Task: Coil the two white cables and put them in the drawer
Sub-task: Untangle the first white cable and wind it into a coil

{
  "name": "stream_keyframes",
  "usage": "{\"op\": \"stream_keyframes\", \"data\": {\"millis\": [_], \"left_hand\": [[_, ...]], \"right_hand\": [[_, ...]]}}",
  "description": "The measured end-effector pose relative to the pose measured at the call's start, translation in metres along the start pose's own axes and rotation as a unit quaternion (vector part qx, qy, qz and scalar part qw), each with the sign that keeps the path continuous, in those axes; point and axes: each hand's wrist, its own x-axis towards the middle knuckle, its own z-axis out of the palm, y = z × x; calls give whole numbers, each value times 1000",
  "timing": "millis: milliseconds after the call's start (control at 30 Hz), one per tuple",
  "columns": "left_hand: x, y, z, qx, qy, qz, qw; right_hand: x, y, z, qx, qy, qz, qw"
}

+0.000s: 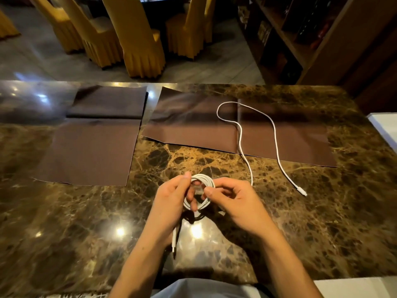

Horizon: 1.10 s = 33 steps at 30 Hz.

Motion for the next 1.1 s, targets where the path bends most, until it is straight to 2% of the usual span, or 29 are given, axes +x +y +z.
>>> {"op": "stream_keyframes", "data": {"millis": [233,533,1100], "left_hand": [[-14,-1,-18,-87,9,-34,996],[-19,-1,-30,-78,-14,-18,997],[-17,-16,-74,-77,-95,-68,990]], "right_hand": [[-3,2,10,74,79,33,994],[-23,-3,24,70,143,17,987],[-47,-1,80,51,276,26,959]]}}
